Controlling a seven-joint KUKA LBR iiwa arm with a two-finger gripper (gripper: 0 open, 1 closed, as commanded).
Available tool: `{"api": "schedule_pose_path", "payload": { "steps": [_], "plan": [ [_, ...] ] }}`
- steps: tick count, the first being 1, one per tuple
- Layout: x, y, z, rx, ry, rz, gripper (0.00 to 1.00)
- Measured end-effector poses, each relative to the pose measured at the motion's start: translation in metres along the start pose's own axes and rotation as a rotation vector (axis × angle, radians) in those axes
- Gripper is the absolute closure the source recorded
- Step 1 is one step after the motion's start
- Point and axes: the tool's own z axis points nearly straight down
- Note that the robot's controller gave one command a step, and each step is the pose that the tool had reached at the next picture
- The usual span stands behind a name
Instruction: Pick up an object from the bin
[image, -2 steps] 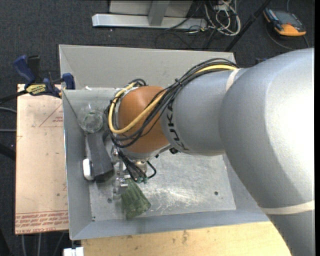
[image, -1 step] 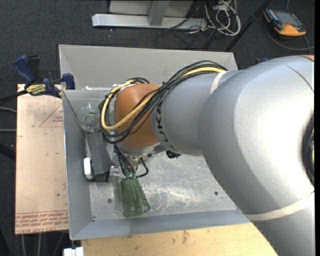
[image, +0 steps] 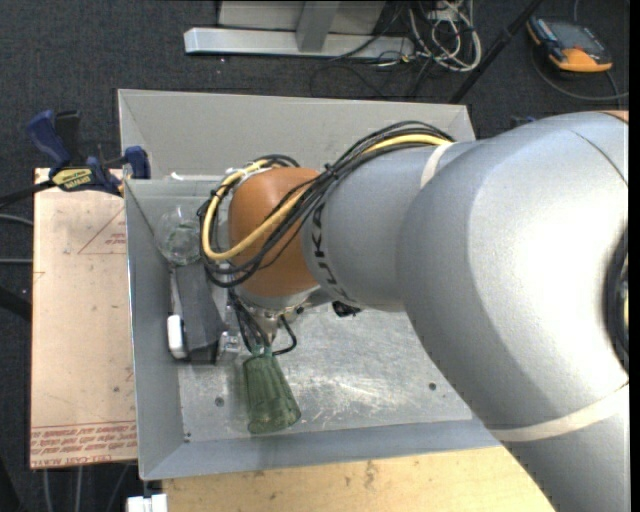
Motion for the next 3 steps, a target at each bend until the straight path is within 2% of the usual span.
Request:
{"api": "schedule_pose_path", "payload": {
  "steps": [1, 2, 3],
  "plan": [
    [-0.001, 0.007, -0.118, -0.014, 0.011, -0.028, 1.00],
    [-0.001, 0.007, -0.118, -0.013, 0.011, -0.028, 1.00],
    [0.064, -0.006, -0.067, -0.012, 0.015, -0.067, 0.00]
  ]
}}
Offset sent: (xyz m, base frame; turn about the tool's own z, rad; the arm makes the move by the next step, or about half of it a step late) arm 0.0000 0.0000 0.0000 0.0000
